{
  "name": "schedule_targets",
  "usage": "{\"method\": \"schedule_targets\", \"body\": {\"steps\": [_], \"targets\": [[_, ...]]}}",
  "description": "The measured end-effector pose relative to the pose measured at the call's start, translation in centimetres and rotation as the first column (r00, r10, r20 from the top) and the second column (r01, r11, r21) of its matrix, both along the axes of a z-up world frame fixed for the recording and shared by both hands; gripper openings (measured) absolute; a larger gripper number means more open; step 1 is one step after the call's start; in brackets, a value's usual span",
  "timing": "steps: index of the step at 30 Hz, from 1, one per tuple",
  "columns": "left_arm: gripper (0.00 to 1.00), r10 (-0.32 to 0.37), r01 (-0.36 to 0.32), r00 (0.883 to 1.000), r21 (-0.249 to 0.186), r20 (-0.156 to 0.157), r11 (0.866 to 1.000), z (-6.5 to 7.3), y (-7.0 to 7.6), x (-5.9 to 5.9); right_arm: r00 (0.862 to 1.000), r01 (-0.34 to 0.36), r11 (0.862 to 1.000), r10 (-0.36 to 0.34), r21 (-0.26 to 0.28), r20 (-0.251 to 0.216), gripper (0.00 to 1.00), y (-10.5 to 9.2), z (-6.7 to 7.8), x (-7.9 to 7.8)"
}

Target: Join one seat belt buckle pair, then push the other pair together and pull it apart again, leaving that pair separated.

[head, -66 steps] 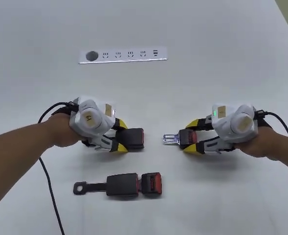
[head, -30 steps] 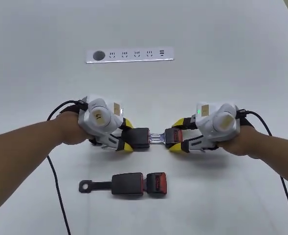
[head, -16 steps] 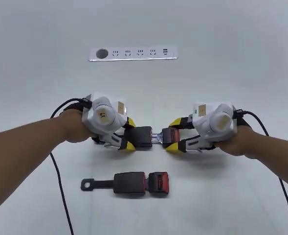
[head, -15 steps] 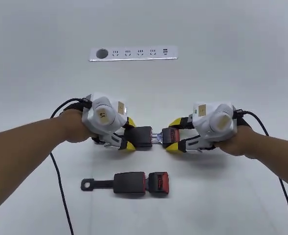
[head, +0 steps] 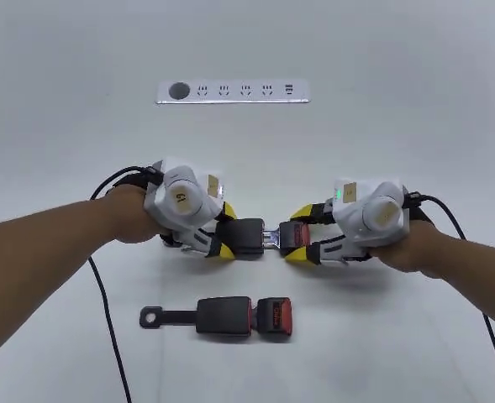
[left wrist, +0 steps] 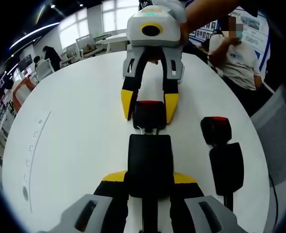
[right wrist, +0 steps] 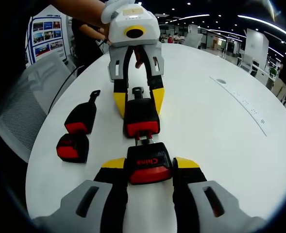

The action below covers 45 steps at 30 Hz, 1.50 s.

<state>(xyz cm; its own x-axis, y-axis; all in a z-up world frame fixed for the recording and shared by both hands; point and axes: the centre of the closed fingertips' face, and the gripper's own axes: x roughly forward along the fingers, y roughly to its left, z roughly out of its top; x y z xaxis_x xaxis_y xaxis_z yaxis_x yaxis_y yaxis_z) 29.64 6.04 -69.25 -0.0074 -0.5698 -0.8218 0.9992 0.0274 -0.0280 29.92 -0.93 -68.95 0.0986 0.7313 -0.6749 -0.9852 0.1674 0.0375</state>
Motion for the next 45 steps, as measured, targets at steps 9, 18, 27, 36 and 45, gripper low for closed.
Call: {"method": "schedule_targets", "body": {"steps": [9, 18, 27, 36, 45], "targets": [[0.33, 0.013, -0.013, 1.0, -0.009, -0.006, 1.0, 0.1, -0.1, -0.1, 1.0, 0.005, 1.0, -0.005, 0.003, -0.001, 0.33, 0.2, -0.3, 0.1], [0.33, 0.012, -0.012, 1.0, -0.01, -0.005, 1.0, 0.0, 0.0, 0.0, 1.0, 0.014, 1.0, -0.014, 0.013, -0.005, 0.33, 1.5, -0.2, 0.0], [0.32, 0.018, -0.018, 1.0, -0.014, -0.009, 1.0, 0.0, 0.1, 0.0, 0.999, 0.032, 0.999, -0.032, 0.012, -0.005, 0.33, 1.8, 0.0, 0.2], [0.32, 0.021, -0.022, 1.0, -0.012, -0.01, 1.0, 0.2, -0.1, -0.1, 1.0, 0.028, 1.0, -0.028, -0.014, 0.001, 0.33, 2.0, -0.1, 0.1], [0.33, 0.024, -0.025, 1.0, -0.013, -0.013, 1.0, 0.1, 0.0, 0.0, 1.0, 0.003, 0.999, -0.002, -0.049, 0.016, 0.33, 1.9, -0.3, 0.2]]}}
